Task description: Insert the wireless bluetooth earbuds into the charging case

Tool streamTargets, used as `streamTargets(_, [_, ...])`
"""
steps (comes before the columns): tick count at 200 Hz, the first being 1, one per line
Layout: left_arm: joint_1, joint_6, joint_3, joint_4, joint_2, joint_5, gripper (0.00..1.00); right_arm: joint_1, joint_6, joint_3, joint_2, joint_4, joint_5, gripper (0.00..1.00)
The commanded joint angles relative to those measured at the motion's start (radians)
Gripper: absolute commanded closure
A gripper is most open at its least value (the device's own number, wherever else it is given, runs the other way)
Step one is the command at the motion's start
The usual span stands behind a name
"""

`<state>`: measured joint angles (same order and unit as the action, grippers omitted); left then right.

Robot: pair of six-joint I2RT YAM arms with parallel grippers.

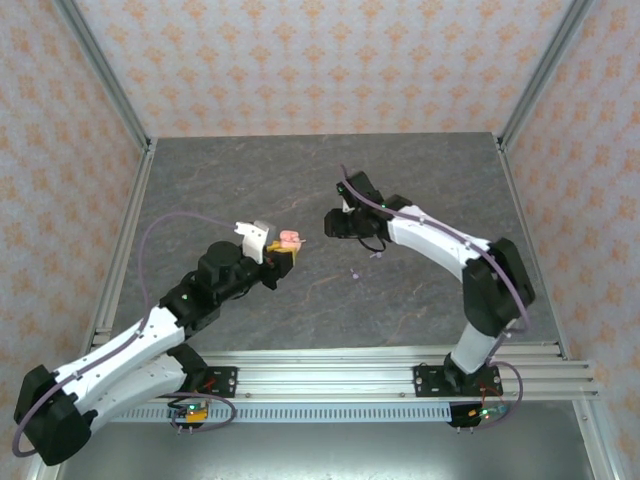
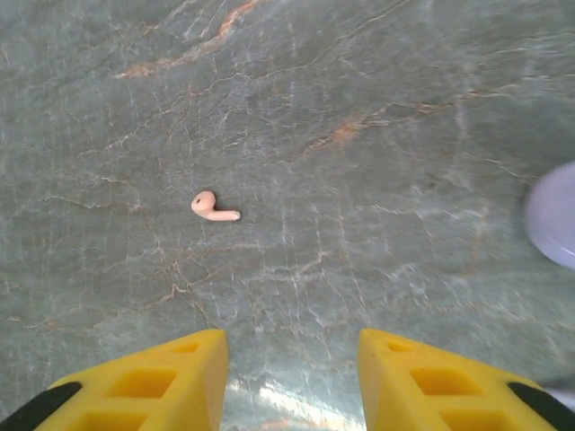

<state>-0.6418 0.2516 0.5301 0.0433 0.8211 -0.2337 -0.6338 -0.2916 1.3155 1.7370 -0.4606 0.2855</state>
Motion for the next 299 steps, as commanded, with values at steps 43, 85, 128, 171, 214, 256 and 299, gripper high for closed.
streamTargets(43, [-0.007, -0.021, 0.013, -0.166, -0.104, 0.051, 0.74, -0.003, 0.058, 0.218, 0.257, -0.03, 0.121, 0.72])
streamTargets(85, [-0.007, -0.017, 0.015, -0.18, -0.123, 0.051, 0.74, -0.014, 0.069, 0.343, 0.392, -0.083, 0.152, 0.79])
streamTargets(128, [-0.007, -0.02, 0.021, -0.195, -0.129, 0.054, 0.73, -0.024, 0.072, 0.453, 0.495, -0.133, 0.165, 0.86])
streamTargets(171, [-0.007, -0.021, 0.019, -0.202, -0.142, 0.06, 0.73, -0.037, 0.068, 0.522, 0.555, -0.18, 0.142, 0.88])
streamTargets(214, [-0.006, -0.018, 0.011, -0.2, -0.152, 0.061, 0.73, -0.043, 0.072, 0.537, 0.576, -0.207, 0.131, 0.88])
streamTargets(256, [-0.007, -0.017, 0.008, -0.198, -0.155, 0.065, 0.73, -0.053, 0.08, 0.514, 0.568, -0.225, 0.136, 0.88])
streamTargets(299, [-0.007, -0.015, 0.004, -0.194, -0.157, 0.063, 0.73, -0.071, 0.093, 0.49, 0.55, -0.234, 0.146, 0.87])
